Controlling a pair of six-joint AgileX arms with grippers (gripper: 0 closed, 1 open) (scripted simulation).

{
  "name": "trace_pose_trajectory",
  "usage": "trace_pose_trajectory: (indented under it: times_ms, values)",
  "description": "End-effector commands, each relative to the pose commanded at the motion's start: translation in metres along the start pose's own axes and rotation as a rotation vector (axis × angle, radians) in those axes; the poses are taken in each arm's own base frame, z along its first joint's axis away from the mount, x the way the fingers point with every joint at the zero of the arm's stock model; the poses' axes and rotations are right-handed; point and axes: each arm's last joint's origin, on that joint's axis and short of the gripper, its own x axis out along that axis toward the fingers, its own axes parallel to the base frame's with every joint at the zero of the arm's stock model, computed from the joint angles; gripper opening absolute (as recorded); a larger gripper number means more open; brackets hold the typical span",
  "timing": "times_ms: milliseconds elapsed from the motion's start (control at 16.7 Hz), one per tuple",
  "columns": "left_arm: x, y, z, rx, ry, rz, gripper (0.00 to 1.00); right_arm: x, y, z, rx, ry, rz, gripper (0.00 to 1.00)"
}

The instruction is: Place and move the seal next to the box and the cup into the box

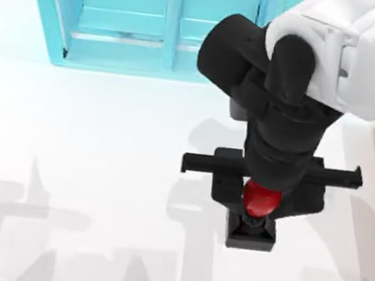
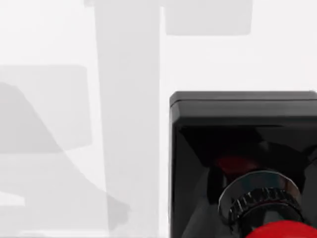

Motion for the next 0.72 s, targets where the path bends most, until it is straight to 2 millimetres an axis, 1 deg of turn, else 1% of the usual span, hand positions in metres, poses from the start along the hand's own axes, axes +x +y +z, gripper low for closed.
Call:
trace_pose_trajectory:
  times_ms: [120, 240, 360, 420, 540, 600, 720]
  values:
    - [0.0, 0.0, 0.0, 0.0, 0.0, 0.0, 1.0, -0.004, -0.029, 0.022, -0.001, 0.001, -0.001, 0.0]
    - [0.0, 0.0, 0.0, 0.0, 0.0, 0.0, 1.0, -0.008, -0.064, 0.043, -0.001, 0.006, -0.005, 0.0]
    - [0.0, 0.0, 0.0, 0.0, 0.0, 0.0, 1.0, -0.011, -0.099, 0.059, -0.001, 0.009, -0.006, 0.0]
    - [0.0, 0.0, 0.0, 0.0, 0.0, 0.0, 1.0, -0.013, -0.112, 0.063, 0.0, 0.009, -0.005, 0.0]
    - [0.0, 0.0, 0.0, 0.0, 0.0, 0.0, 1.0, -0.016, -0.13, 0.067, 0.0, 0.007, -0.003, 0.0]
    - [0.0, 0.0, 0.0, 0.0, 0.0, 0.0, 1.0, -0.017, -0.133, 0.068, 0.0, 0.006, -0.002, 0.0]
    - [0.0, 0.0, 0.0, 0.0, 0.0, 0.0, 1.0, -0.017, -0.134, 0.068, 0.0, 0.006, -0.002, 0.0]
